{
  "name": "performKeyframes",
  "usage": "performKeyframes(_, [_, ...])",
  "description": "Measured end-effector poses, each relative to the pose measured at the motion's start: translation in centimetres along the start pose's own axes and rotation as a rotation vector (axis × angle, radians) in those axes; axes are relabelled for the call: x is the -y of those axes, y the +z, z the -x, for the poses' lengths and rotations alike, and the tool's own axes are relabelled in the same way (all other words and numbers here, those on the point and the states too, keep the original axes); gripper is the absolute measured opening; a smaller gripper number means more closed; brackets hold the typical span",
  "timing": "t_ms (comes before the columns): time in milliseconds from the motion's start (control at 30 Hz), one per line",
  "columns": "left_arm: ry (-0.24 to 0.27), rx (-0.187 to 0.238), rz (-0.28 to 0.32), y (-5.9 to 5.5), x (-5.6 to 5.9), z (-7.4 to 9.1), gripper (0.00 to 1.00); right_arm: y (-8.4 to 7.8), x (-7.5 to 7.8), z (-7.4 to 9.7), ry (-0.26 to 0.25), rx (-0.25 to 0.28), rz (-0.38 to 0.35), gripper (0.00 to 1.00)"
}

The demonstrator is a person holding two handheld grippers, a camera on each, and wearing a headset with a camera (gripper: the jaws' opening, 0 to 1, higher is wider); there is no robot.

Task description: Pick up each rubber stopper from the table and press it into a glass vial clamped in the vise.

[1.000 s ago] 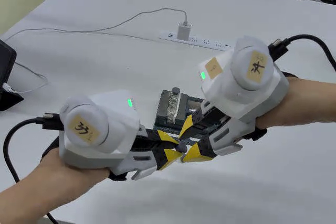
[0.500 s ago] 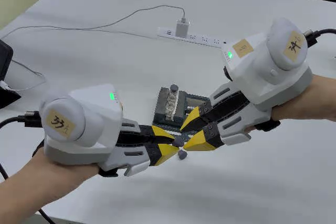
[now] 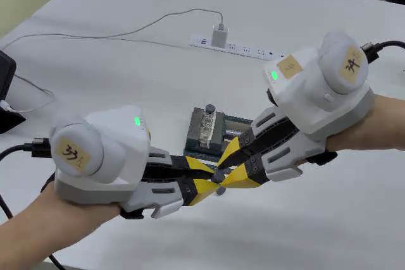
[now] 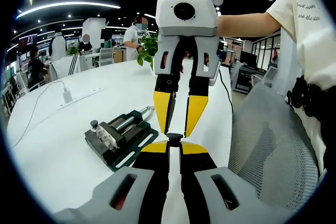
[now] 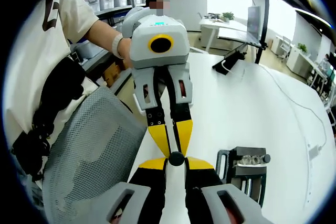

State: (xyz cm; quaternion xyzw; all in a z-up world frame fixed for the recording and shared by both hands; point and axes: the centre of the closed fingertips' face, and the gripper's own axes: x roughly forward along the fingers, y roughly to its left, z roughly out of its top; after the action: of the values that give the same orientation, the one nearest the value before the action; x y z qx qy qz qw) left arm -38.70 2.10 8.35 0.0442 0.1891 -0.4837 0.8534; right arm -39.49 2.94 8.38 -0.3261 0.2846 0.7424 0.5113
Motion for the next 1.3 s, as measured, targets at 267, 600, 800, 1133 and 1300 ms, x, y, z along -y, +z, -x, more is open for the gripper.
performKeyframes(267, [-0.006,-0.002,-0.001,0.05,0.15,-0.12,0.03,-0.18,-0.15,0.05,0.001,-0.011,0.008,0.08])
performKeyframes(600, [-0.005,0.006,0.019,0.16,0.0,-0.12,0.03,-0.02,-0.17,0.18,-0.008,-0.009,0.002,0.08])
performKeyframes(800, [-0.001,0.013,0.045,0.14,-0.03,-0.08,0.03,0.05,-0.18,0.09,-0.019,-0.017,0.003,0.08])
performKeyframes(1133, [0.014,0.0,-0.026,-0.05,-0.1,0.11,0.03,0.26,-0.16,0.08,-0.015,-0.017,-0.016,0.08])
performKeyframes(1300, [0.016,0.0,-0.026,-0.05,-0.23,0.15,0.03,0.34,-0.11,0.02,-0.017,-0.02,-0.022,0.07])
